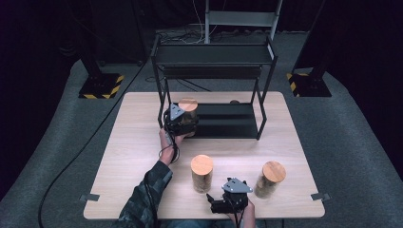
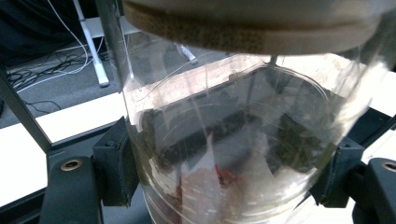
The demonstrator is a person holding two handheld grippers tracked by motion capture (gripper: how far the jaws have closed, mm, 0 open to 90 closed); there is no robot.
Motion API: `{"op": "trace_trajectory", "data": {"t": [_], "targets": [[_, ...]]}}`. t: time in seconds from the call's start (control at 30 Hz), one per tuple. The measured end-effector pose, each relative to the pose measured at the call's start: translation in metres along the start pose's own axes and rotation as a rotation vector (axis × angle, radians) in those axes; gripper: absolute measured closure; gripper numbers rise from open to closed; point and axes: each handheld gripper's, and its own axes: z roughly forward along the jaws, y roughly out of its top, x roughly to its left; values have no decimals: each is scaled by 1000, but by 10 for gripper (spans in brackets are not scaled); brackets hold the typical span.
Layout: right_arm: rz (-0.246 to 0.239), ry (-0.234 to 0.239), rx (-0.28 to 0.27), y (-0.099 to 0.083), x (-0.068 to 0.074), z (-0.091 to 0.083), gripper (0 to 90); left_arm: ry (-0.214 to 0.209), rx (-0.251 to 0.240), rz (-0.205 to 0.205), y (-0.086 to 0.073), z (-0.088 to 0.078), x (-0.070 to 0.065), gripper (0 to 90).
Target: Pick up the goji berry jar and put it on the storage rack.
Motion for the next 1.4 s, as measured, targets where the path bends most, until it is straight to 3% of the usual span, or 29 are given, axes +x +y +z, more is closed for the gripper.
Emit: {"op": "trace_trajectory", "data": {"t": [0.97,1.4], "targets": [[-3,3,-1,0,0,0,17,38,51,-28,-6,25,9,246],[-3,2,-3,0,0,0,17,29,64,-46,-10,33,10,245]]}}
